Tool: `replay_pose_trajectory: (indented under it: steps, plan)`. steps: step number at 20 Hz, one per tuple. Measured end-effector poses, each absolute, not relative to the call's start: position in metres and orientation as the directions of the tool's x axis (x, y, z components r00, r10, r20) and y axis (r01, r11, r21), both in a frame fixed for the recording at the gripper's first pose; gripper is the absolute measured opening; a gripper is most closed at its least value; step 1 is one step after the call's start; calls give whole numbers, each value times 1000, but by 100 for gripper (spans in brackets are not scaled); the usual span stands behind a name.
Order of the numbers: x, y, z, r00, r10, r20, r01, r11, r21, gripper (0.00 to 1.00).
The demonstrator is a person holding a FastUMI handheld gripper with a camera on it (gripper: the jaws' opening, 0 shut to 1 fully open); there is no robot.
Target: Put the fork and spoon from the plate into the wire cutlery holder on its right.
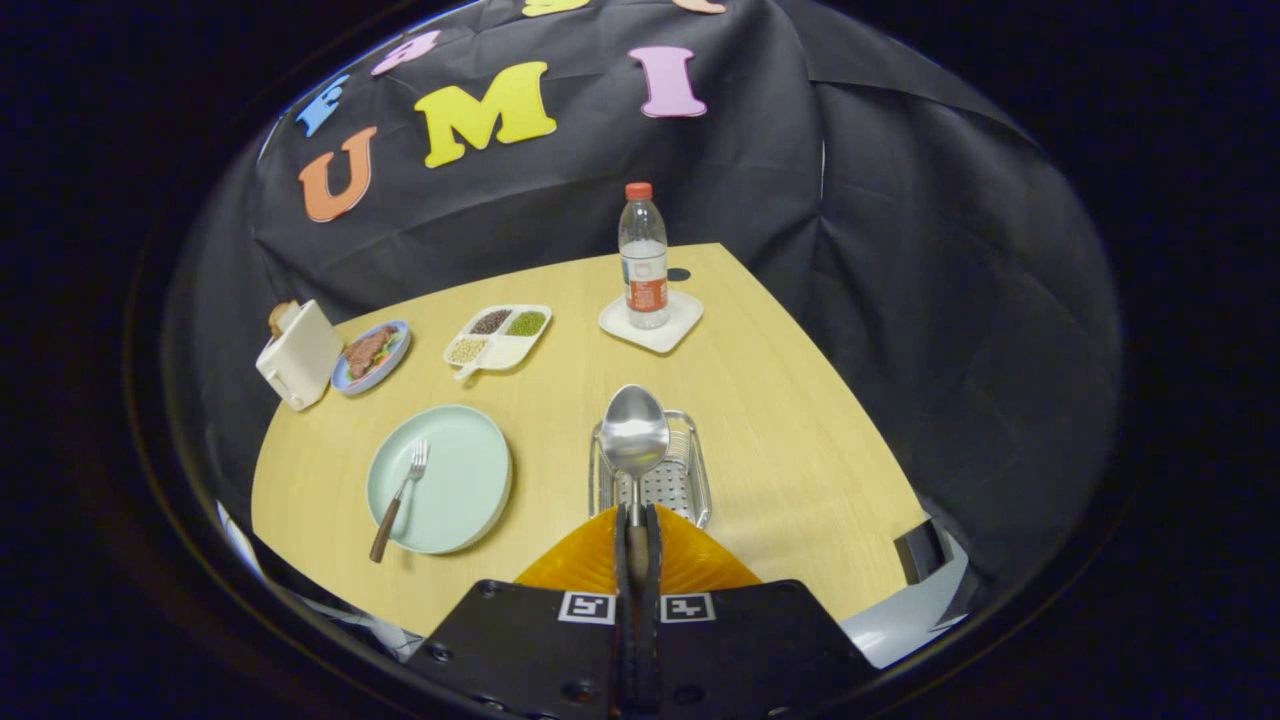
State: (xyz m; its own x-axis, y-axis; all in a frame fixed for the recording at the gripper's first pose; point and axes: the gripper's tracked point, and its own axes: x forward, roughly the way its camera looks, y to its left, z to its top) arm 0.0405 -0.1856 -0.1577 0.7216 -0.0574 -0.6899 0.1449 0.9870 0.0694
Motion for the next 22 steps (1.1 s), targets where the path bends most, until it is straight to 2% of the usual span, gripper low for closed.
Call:
replay_pose_trajectory:
  steps: [3,6,10,11,12,17,22]
  plan:
    - [41,-186,-157,725,-52,-687,141,987,73,4]
    - [45,-187,-137,768,-60,-638,149,985,88,14]
    - [51,-180,-118,827,-72,-557,137,988,77,84]
    - [51,-177,-113,838,-75,-540,134,988,71,88]
    - [53,-173,-108,848,-76,-525,128,990,64,97]
    - [52,-134,-93,878,-53,-476,84,995,45,97]
    - [60,-84,-101,874,-27,-485,43,999,23,97]
